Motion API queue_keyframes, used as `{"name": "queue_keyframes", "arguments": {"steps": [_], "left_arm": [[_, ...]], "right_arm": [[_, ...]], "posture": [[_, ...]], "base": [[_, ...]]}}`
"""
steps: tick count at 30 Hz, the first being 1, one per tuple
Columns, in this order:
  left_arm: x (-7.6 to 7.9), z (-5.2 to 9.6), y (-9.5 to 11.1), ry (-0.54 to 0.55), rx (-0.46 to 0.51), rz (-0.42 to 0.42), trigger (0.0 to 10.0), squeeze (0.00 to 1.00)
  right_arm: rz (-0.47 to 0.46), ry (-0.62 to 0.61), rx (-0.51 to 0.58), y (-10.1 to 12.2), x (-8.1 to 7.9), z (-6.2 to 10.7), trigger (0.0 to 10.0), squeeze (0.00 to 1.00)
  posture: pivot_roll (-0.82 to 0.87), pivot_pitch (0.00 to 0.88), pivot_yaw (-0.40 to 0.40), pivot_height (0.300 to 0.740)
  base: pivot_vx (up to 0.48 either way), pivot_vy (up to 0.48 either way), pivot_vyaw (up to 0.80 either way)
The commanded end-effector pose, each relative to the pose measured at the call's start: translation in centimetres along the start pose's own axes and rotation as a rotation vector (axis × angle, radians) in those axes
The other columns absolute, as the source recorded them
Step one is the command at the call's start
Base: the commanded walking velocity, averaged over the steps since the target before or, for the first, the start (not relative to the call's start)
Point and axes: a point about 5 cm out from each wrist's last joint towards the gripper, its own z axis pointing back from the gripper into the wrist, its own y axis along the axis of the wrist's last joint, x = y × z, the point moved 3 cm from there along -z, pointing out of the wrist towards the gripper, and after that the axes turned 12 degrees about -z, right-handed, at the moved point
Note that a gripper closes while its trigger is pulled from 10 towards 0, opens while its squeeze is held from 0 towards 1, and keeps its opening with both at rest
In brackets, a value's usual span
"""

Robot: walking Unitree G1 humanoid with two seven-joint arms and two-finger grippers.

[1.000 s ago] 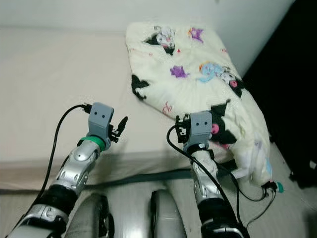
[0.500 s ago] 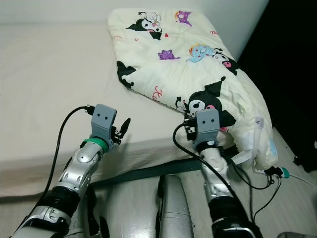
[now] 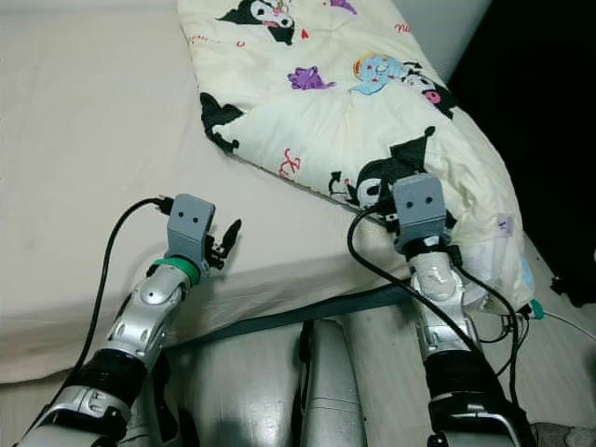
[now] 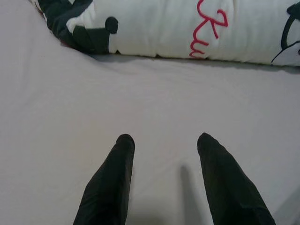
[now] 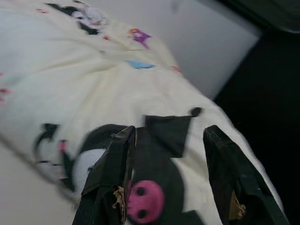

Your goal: Clean up the room

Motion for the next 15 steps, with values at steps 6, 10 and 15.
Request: {"name": "queue_keyframes", "arguments": {"steps": [6,10,15], "left_arm": [[0.3,0.3,-0.5,-0.019,-0.024,-0.016,10.0,0.00],[0.0,0.3,-0.4,-0.026,-0.027,-0.030,10.0,0.00],[-0.9,0.4,-0.6,-0.021,-0.036,-0.050,10.0,0.00]], "right_arm": [[-0.251,-0.253,-0.101,-2.5,4.7,0.7,10.0,0.00],[-0.365,-0.321,-0.160,-4.0,7.1,1.1,10.0,0.00],[-0.329,-0.361,-0.196,-4.1,9.6,1.1,10.0,1.00]], "posture": [[-0.11,0.104,0.025,0.496],[-0.11,0.132,0.039,0.496],[-0.10,0.155,0.051,0.496]], "base": [[0.000,0.000,0.00],[0.000,0.000,0.00],[0.000,0.000,0.00]]}}
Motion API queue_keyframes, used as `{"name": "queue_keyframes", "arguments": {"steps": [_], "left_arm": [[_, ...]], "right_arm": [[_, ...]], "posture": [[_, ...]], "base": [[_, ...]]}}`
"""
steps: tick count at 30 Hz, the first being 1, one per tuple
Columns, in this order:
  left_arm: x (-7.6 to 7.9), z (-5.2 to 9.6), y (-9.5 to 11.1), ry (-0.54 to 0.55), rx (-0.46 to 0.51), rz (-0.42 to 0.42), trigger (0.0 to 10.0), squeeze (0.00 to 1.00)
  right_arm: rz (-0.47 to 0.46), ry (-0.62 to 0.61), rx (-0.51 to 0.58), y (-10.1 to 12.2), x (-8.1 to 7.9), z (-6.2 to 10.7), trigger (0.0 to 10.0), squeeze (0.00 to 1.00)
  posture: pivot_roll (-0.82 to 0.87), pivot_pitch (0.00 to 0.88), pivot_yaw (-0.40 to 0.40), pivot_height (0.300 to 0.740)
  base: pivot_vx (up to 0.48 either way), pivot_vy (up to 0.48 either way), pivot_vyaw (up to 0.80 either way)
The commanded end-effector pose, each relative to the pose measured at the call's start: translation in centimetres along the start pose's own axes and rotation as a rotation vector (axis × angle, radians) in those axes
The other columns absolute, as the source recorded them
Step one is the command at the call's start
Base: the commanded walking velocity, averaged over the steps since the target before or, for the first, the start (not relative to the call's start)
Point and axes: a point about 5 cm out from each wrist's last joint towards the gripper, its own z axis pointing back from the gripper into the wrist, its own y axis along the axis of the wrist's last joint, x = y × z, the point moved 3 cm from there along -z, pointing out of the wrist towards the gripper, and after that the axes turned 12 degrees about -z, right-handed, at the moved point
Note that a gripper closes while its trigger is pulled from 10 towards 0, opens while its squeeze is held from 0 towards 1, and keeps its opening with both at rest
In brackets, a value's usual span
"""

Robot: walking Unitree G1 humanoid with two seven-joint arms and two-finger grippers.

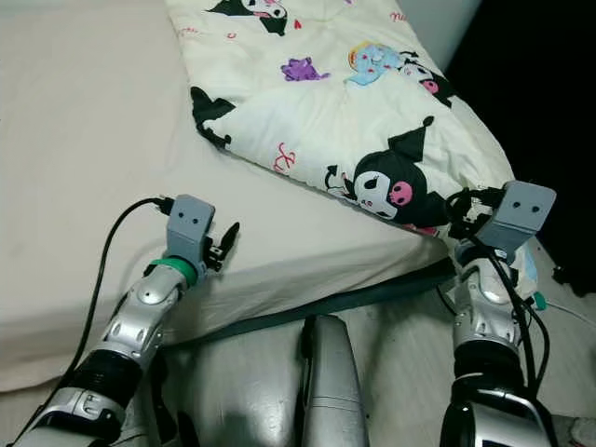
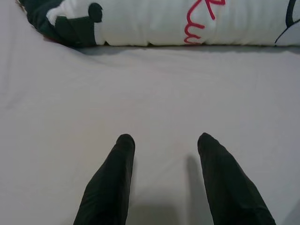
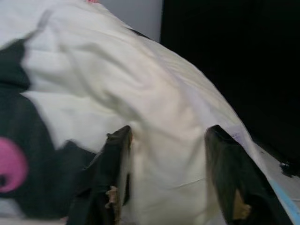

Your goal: Clean up the room

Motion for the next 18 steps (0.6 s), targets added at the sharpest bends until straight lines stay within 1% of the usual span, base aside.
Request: {"name": "queue_keyframes", "arguments": {"steps": [1,2,4,6,11,12,13,14,16,17,18], "left_arm": [[-0.3,0.3,-0.7,-0.006,-0.028,-0.018,10.0,0.00],[-0.3,0.3,-0.7,-0.006,-0.028,-0.018,10.0,0.00],[-0.8,0.3,-0.7,0.003,-0.031,-0.027,10.0,0.00],[-1.1,0.3,-0.7,0.008,-0.032,-0.030,10.0,0.00],[-1.4,0.3,-0.6,0.014,-0.033,-0.033,10.0,0.00],[-1.4,0.4,-0.6,0.014,-0.034,-0.035,10.0,0.00],[-1.4,0.4,-0.7,0.013,-0.035,-0.038,10.0,0.00],[-1.4,0.4,-0.7,0.013,-0.035,-0.038,10.0,0.00],[-1.5,0.5,-0.7,0.010,-0.036,-0.043,10.0,0.00],[-1.5,0.5,-0.6,0.009,-0.036,-0.045,10.0,0.00],[-1.5,0.5,-0.6,0.009,-0.036,-0.045,10.0,0.00]], "right_arm": [[0.011,-0.018,-0.017,0.4,1.2,-0.4,10.0,1.00],[0.011,-0.018,-0.017,0.4,1.2,-0.4,10.0,1.00],[0.031,0.012,-0.019,0.9,0.8,-0.9,10.0,1.00],[0.036,0.026,-0.022,1.0,0.6,-1.1,10.0,1.00],[0.046,0.050,-0.024,1.3,0.1,-1.5,10.0,1.00],[0.049,0.066,-0.023,1.4,-0.3,-1.7,10.0,0.00],[0.050,0.094,-0.023,1.5,-0.8,-1.9,10.0,0.00],[0.050,0.094,-0.023,1.5,-0.8,-1.9,10.0,0.00],[0.030,0.156,-0.030,1.6,-2.0,-2.2,10.0,0.00],[0.023,0.172,-0.035,1.7,-2.3,-2.3,10.0,0.00],[0.023,0.172,-0.035,1.7,-2.3,-2.3,10.0,0.00]], "posture": [[-0.10,0.158,0.052,0.496],[-0.10,0.158,0.052,0.496],[-0.08,0.169,0.052,0.496],[-0.08,0.173,0.052,0.496],[-0.07,0.175,0.054,0.496],[-0.07,0.175,0.058,0.496],[-0.06,0.173,0.062,0.496],[-0.06,0.173,0.062,0.496],[-0.05,0.170,0.065,0.496],[-0.05,0.170,0.065,0.496],[-0.05,0.170,0.065,0.496]], "base": [[0.000,0.000,0.00],[0.000,0.000,0.00],[0.000,0.000,0.00],[0.000,0.000,0.00],[0.000,0.000,0.00],[0.000,0.000,0.00],[0.000,0.000,0.00],[0.000,0.000,0.00],[0.000,0.000,0.00],[0.000,0.000,0.00],[0.000,0.000,0.00]]}}
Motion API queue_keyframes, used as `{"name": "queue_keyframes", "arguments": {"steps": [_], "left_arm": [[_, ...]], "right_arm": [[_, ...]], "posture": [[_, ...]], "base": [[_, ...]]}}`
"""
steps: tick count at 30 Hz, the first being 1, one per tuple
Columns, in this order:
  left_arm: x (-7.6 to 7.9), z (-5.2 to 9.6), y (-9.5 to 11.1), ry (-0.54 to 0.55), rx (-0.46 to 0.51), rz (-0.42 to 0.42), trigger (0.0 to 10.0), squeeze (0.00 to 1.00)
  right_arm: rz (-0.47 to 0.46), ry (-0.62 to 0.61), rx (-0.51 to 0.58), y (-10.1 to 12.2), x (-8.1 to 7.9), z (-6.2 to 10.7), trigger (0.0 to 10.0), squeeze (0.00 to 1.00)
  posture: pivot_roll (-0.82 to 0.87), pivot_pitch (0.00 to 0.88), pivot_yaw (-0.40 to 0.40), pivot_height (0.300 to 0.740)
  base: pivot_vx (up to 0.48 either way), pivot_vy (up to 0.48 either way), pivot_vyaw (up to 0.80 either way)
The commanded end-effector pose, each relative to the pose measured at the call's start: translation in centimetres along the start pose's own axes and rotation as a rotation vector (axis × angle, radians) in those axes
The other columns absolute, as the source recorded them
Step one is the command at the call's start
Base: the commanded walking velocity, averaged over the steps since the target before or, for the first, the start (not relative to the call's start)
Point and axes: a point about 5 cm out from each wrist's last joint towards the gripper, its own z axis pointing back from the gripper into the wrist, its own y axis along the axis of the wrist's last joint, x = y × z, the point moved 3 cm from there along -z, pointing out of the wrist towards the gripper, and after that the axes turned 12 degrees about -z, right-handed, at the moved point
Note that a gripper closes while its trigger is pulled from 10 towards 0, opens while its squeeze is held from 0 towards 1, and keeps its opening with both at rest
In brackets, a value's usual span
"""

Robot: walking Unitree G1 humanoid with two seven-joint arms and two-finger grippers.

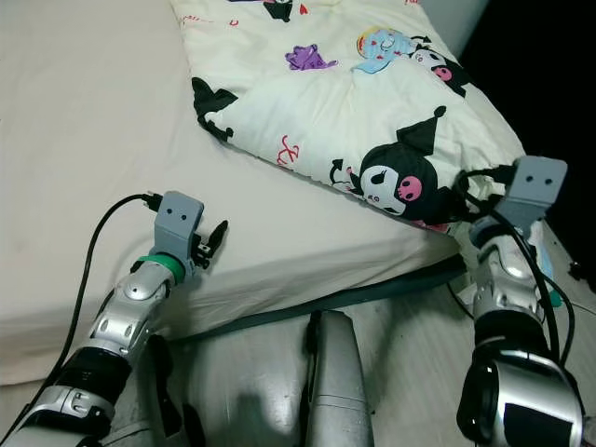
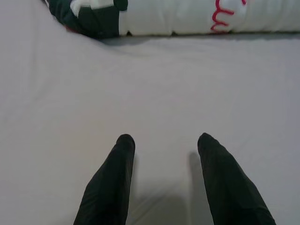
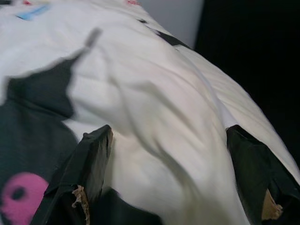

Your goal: Clean up the room

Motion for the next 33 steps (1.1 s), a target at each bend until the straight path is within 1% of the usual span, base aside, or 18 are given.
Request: {"name": "queue_keyframes", "arguments": {"steps": [1,3,4,5,6,14,18,24,28,29,30,31,32,33], "left_arm": [[0.2,0.3,-0.9,-0.016,-0.034,-0.014,10.0,0.00],[0.1,0.3,-0.8,-0.013,-0.033,-0.017,10.0,0.00],[0.0,0.3,-0.8,-0.011,-0.033,-0.018,10.0,0.00],[-0.1,0.3,-0.8,-0.010,-0.033,-0.018,10.0,0.00],[-0.1,0.4,-0.8,-0.009,-0.034,-0.019,10.0,0.00],[0.1,0.5,-1.0,-0.013,-0.041,-0.019,10.0,0.00],[0.3,0.2,-0.7,-0.018,-0.037,-0.014,10.0,0.00],[0.4,0.2,-0.6,-0.018,-0.037,-0.013,10.0,0.00],[0.7,0.1,-0.7,-0.020,-0.040,-0.010,10.0,0.00],[0.7,0.1,-0.7,-0.020,-0.040,-0.010,10.0,0.00],[0.7,0.1,-0.7,-0.021,-0.040,-0.009,10.0,0.00],[0.8,0.1,-0.6,-0.022,-0.039,-0.007,10.0,0.00],[0.8,0.1,-0.6,-0.022,-0.039,-0.007,10.0,0.00],[0.9,0.1,-0.6,-0.023,-0.038,-0.005,10.0,0.00]], "right_arm": [[-0.010,0.009,-0.040,-0.9,0.1,0.2,10.0,0.00],[-0.009,0.015,-0.089,-1.7,-0.3,0.1,10.0,0.00],[-0.001,0.014,-0.110,-2.1,-0.4,0.1,9.1,0.00],[0.006,0.012,-0.120,-2.3,-0.4,0.1,9.1,0.00],[0.014,0.000,-0.131,-2.5,-0.3,0.2,0.0,0.00],[0.028,-0.029,-0.150,-2.8,0.2,0.3,0.0,0.00],[0.045,-0.042,-0.141,-2.3,0.8,0.3,0.0,0.00],[0.049,-0.014,-0.126,-1.9,0.6,0.2,0.0,0.00],[0.057,0.080,-0.118,-1.5,-0.7,-0.2,0.0,0.00],[0.057,0.080,-0.118,-1.5,-0.7,-0.2,0.0,0.00],[0.056,0.103,-0.120,-1.5,-1.0,-0.2,0.0,0.00],[0.055,0.162,-0.128,-1.7,-1.9,-0.3,0.0,0.00],[0.055,0.162,-0.128,-1.7,-1.9,-0.3,0.0,0.00],[0.049,0.217,-0.139,-1.9,-2.7,-0.2,0.0,0.00]], "posture": [[-0.05,0.167,0.065,0.496],[-0.04,0.168,0.064,0.496],[-0.04,0.168,0.063,0.496],[-0.04,0.168,0.063,0.496],[-0.04,0.170,0.065,0.496],[-0.05,0.162,0.066,0.496],[-0.06,0.160,0.062,0.496],[-0.06,0.160,0.062,0.496],[-0.07,0.161,0.058,0.496],[-0.07,0.161,0.058,0.496],[-0.07,0.159,0.056,0.496],[-0.07,0.160,0.054,0.496],[-0.07,0.160,0.054,0.496],[-0.08,0.159,0.052,0.496]], "base": [[0.000,0.000,0.00],[0.000,0.000,0.00],[0.000,0.000,0.00],[0.000,0.000,0.00],[0.000,0.000,0.00],[0.000,0.000,0.00],[0.000,0.000,0.00],[0.000,0.000,0.00],[0.000,0.000,0.00],[0.000,0.000,0.00],[0.000,0.000,0.00],[0.000,0.000,0.00],[0.000,0.000,0.00],[0.000,0.000,0.00]]}}
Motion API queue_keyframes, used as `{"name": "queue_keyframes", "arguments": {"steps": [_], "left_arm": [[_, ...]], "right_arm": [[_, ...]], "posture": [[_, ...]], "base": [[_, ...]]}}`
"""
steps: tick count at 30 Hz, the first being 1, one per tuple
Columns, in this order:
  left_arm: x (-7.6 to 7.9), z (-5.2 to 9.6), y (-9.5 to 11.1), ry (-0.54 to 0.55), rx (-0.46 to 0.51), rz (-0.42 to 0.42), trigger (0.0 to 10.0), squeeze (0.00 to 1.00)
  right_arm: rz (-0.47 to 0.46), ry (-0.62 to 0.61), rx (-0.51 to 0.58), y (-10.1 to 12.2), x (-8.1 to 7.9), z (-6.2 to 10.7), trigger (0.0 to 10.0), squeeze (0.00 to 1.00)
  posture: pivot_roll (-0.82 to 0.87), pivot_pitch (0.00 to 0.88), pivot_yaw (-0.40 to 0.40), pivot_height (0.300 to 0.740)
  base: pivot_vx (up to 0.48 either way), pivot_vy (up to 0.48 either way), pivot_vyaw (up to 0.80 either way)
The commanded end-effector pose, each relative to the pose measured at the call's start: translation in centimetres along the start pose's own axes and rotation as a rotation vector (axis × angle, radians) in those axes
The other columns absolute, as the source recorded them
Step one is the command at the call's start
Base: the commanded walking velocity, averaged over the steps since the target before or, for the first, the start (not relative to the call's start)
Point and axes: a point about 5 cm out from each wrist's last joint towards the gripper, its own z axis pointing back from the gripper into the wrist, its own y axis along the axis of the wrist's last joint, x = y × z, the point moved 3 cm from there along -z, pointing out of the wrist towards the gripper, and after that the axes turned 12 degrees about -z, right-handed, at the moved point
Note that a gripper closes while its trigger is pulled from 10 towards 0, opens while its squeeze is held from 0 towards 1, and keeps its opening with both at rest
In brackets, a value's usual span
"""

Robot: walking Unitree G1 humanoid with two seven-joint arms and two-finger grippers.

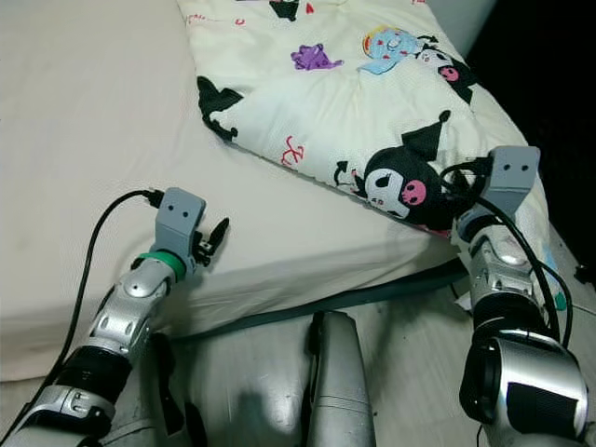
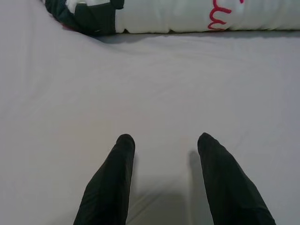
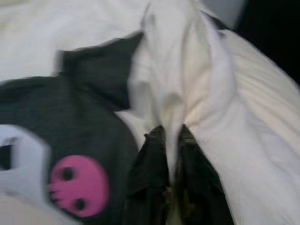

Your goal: Clean up the room

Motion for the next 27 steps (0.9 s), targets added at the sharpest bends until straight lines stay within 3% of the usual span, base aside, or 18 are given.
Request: {"name": "queue_keyframes", "arguments": {"steps": [1,2,3,6,14,17,18,19,21,23,24,26,27], "left_arm": [[0.4,0.2,-0.7,-0.012,-0.030,-0.003,10.0,0.00],[0.5,0.1,-0.7,-0.013,-0.028,-0.001,10.0,0.00],[0.5,0.1,-0.7,-0.013,-0.028,-0.001,10.0,0.00],[0.8,0.0,-0.5,-0.018,-0.022,0.004,10.0,0.00],[1.2,0.1,-0.5,-0.028,-0.019,0.006,10.0,0.00],[1.5,0.0,-0.4,-0.035,-0.018,0.007,10.0,0.00],[1.5,0.0,-0.4,-0.035,-0.018,0.007,10.0,0.00],[1.5,0.0,-0.4,-0.037,-0.017,0.007,10.0,0.00],[1.5,0.0,-0.4,-0.037,-0.017,0.007,10.0,0.00],[1.7,-0.2,-0.3,-0.043,-0.015,0.007,10.0,0.00],[1.7,-0.2,-0.3,-0.043,-0.015,0.007,10.0,0.00],[1.8,-0.3,-0.2,-0.045,-0.013,0.007,10.0,0.00],[1.8,-0.3,-0.2,-0.045,-0.013,0.007,10.0,0.00]], "right_arm": [[-0.005,0.052,-0.015,-0.4,-0.9,-0.1,0.0,0.00],[-0.013,0.126,-0.028,-0.7,-2.0,-0.2,0.0,0.00],[-0.013,0.126,-0.028,-0.7,-2.0,-0.2,0.0,0.00],[-0.041,0.404,-0.093,-2.7,-5.9,0.7,0.0,0.00],[-0.076,0.621,-0.128,-4.0,-9.1,3.0,0.0,0.00],[-0.117,0.806,-0.165,-4.3,-12.3,5.4,0.0,0.00],[-0.117,0.806,-0.165,-4.3,-12.3,5.4,0.0,0.00],[-0.129,0.908,-0.201,-4.5,-13.9,6.8,0.0,0.00],[-0.129,0.908,-0.201,-4.5,-13.9,6.8,0.0,0.00],[-0.169,1.133,-0.314,-5.0,-17.3,10.6,0.0,0.00],[-0.169,1.133,-0.314,-5.0,-17.3,10.6,0.0,0.00],[-0.180,1.272,-0.403,-5.4,-18.7,13.5,0.0,0.00],[-0.180,1.272,-0.403,-5.4,-18.7,13.5,0.0,0.00]], "posture": [[-0.08,0.159,0.052,0.496],[-0.08,0.158,0.050,0.496],[-0.08,0.158,0.050,0.496],[-0.09,0.156,0.044,0.496],[-0.10,0.151,0.044,0.496],[-0.11,0.148,0.046,0.496],[-0.11,0.148,0.046,0.496],[-0.11,0.146,0.047,0.496],[-0.11,0.146,0.047,0.496],[-0.12,0.142,0.043,0.496],[-0.12,0.142,0.043,0.496],[-0.12,0.138,0.040,0.496],[-0.12,0.138,0.040,0.496]], "base": [[0.000,0.000,0.00],[0.000,0.000,0.00],[0.000,0.000,0.00],[0.000,0.000,0.00],[0.000,0.000,0.00],[0.000,0.000,0.00],[0.000,0.000,0.00],[0.000,0.000,0.00],[0.000,0.000,0.00],[0.000,0.000,0.00],[0.000,0.000,0.00],[0.000,0.000,0.00],[0.000,0.000,0.00]]}}
